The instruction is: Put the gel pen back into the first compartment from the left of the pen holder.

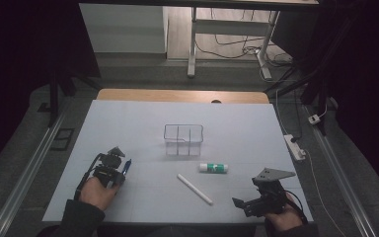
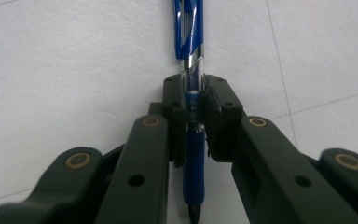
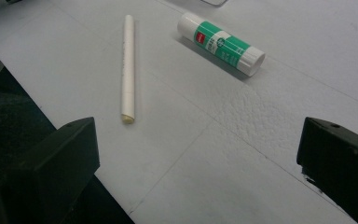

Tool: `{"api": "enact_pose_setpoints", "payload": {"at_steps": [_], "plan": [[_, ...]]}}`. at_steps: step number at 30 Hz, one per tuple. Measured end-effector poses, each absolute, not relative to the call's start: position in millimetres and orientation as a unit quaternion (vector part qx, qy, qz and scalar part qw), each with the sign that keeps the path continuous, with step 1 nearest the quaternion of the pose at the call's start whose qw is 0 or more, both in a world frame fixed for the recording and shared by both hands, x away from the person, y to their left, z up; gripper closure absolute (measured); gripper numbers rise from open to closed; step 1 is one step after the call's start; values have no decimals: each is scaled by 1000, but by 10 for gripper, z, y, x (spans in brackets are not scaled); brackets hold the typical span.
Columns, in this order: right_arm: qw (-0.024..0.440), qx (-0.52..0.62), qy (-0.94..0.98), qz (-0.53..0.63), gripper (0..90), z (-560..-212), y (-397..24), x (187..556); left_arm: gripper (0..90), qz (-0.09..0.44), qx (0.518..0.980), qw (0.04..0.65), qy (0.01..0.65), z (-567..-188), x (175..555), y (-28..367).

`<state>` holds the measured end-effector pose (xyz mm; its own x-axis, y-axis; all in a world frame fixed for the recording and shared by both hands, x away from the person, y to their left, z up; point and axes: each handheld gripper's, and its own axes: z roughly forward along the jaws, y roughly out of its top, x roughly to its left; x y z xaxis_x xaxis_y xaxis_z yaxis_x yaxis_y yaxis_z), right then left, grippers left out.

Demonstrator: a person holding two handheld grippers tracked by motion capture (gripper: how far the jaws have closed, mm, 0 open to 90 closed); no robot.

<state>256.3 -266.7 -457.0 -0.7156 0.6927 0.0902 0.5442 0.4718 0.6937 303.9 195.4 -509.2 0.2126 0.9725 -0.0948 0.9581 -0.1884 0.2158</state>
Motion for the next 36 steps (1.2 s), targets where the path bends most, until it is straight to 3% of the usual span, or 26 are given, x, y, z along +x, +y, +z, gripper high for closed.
{"api": "enact_pose_setpoints", "payload": {"at_steps": [6,25,36], "plan": [[101,363,851,366,0,-4568,-2671,2561,796,29,789,129,600,-5080,3037,1990],[102,364,850,368,0,-4564,-2670,2558,795,56,839,294,454,-4718,2892,2166],[134,323,856,380,0,-4490,-2589,2511,795,3,863,339,374,-4554,2938,2042]]}}
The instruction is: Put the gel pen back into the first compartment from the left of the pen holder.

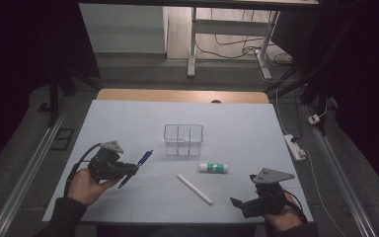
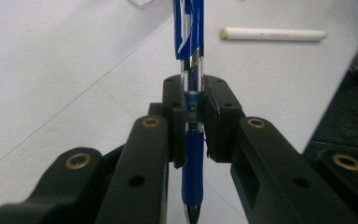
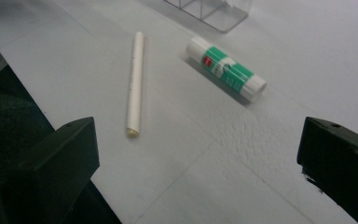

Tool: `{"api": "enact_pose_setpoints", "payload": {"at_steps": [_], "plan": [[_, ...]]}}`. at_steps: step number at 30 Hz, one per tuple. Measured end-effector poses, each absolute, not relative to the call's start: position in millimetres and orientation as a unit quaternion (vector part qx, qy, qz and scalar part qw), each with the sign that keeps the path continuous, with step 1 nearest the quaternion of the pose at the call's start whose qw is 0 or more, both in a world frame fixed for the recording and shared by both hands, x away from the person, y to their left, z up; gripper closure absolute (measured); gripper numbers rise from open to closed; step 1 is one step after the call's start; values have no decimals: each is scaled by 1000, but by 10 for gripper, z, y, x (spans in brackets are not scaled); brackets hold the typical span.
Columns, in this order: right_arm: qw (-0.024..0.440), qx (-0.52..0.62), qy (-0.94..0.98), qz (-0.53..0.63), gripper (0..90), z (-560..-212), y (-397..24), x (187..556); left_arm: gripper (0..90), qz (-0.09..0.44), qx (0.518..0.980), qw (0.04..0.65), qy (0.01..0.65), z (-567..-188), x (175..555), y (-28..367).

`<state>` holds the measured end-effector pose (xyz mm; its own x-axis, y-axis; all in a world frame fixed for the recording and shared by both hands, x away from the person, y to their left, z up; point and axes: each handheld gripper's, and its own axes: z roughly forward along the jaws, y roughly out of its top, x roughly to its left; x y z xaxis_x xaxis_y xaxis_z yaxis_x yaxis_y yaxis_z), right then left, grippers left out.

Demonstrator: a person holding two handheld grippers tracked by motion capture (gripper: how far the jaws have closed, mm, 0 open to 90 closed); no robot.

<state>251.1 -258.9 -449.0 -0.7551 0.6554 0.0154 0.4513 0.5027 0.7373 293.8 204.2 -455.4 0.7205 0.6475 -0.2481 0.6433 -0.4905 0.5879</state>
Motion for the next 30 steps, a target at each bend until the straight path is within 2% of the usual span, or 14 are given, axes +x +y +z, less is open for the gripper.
{"api": "enact_pose_setpoints", "payload": {"at_steps": [7,19,30], "plan": [[169,273,873,368,0,-4433,-2401,2494,795,-25,881,328,339,-4489,2981,1903],[199,184,900,340,0,-4376,-1916,2464,794,-60,908,305,281,-4378,3048,1556],[231,101,912,323,0,-4322,-1472,2515,794,-87,920,286,253,-4363,3109,1278]]}}
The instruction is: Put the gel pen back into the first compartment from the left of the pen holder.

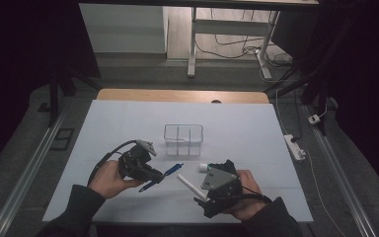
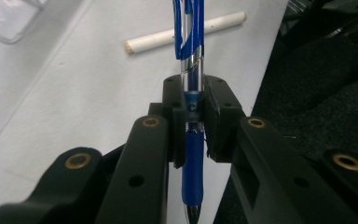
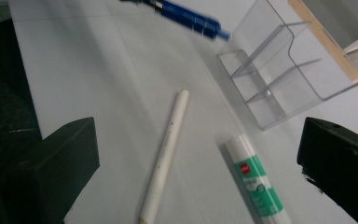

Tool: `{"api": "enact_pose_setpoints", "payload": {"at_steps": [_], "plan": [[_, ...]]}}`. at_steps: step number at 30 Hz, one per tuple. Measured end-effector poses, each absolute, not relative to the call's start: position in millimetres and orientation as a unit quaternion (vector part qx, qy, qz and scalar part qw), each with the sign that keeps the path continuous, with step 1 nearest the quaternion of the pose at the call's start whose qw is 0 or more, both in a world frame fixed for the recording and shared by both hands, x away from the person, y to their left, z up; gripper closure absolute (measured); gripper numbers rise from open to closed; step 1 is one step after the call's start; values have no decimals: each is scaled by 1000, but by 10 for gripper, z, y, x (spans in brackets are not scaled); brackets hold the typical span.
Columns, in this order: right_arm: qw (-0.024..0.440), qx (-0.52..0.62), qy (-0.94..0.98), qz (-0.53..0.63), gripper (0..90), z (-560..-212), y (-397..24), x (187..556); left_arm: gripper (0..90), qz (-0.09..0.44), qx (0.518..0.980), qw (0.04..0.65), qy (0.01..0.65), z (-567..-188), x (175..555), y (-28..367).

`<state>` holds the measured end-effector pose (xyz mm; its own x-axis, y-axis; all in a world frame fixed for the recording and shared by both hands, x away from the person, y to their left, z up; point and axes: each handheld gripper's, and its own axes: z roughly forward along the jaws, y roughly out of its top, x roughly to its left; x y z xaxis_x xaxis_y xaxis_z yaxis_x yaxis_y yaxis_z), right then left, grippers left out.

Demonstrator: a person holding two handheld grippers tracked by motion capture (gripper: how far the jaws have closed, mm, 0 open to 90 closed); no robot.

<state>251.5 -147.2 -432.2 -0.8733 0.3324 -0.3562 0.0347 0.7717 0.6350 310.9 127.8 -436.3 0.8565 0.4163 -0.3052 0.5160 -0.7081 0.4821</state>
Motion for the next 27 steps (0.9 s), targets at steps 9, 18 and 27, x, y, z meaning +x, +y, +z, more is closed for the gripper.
{"api": "enact_pose_setpoints", "payload": {"at_steps": [9,18,27], "plan": [[240,59,919,308,0,-4347,-1187,2566,794,-105,929,266,233,-4365,3144,1115],[257,-4,923,285,146,-4425,-985,2636,794,-117,934,253,225,-4367,3162,977],[256,-37,928,268,392,-4474,-901,2703,793,-129,934,246,225,-4370,3185,930]]}}
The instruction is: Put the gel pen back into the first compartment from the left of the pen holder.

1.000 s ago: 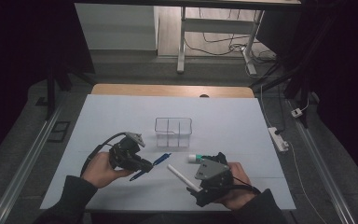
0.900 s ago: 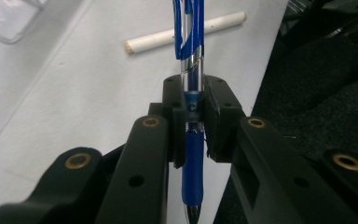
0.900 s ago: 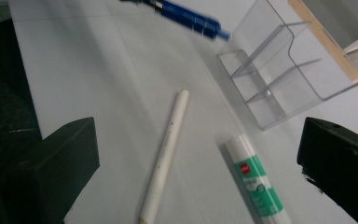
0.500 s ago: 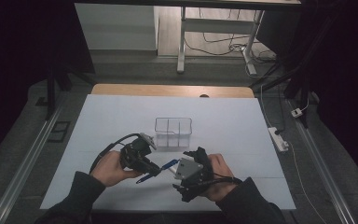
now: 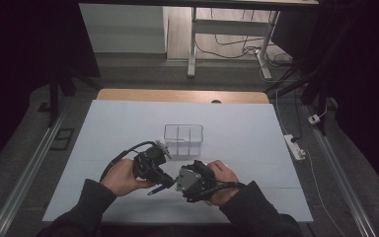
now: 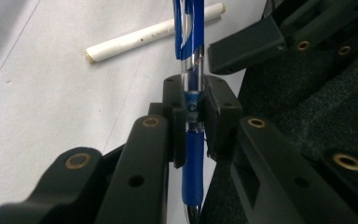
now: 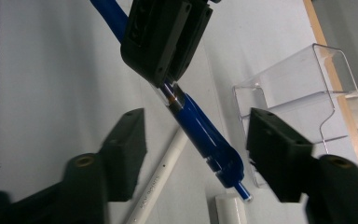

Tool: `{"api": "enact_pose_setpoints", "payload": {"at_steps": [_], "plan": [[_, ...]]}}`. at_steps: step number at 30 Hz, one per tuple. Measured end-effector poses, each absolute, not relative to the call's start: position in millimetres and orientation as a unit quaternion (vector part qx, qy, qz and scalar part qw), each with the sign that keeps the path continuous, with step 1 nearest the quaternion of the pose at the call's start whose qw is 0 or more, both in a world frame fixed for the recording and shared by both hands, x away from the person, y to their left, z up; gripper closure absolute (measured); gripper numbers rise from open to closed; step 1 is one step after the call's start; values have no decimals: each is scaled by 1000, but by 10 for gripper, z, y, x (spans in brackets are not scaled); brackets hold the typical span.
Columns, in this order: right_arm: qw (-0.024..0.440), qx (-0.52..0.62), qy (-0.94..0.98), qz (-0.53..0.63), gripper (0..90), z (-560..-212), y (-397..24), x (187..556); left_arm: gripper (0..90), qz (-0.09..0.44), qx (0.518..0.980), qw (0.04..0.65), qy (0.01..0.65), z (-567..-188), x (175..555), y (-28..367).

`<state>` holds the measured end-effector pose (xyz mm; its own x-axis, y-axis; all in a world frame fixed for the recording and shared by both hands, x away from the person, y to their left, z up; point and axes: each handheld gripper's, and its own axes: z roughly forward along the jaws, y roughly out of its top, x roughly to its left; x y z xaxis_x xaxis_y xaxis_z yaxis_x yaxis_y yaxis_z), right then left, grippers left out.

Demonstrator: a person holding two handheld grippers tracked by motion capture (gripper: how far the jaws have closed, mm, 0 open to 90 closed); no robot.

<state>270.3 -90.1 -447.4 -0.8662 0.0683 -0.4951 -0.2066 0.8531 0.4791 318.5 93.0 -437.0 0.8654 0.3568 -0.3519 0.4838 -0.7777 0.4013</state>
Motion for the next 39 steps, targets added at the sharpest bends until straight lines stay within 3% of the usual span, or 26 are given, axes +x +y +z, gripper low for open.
{"api": "enact_pose_setpoints", "payload": {"at_steps": [19,24,30,32,34,36,39], "plan": [[264,-110,930,233,772,-4586,-823,2665,791,-134,928,260,231,-4352,3233,898],[255,-105,932,235,793,-4573,-843,2665,762,-112,925,286,224,-4333,3220,931],[219,-78,944,235,796,-4518,-910,2745,507,-52,909,345,230,-4234,3193,1141],[212,-79,946,232,797,-4518,-932,2782,383,-21,900,370,229,-4210,3157,1234],[207,-64,948,234,797,-4515,-951,2806,330,7,896,384,224,-4192,3117,1336],[201,-52,949,239,797,-4495,-980,2856,207,35,892,391,226,-4188,3074,1438],[188,-22,949,252,797,-4457,-1027,2926,116,55,879,400,252,-4206,3011,1601]]}}
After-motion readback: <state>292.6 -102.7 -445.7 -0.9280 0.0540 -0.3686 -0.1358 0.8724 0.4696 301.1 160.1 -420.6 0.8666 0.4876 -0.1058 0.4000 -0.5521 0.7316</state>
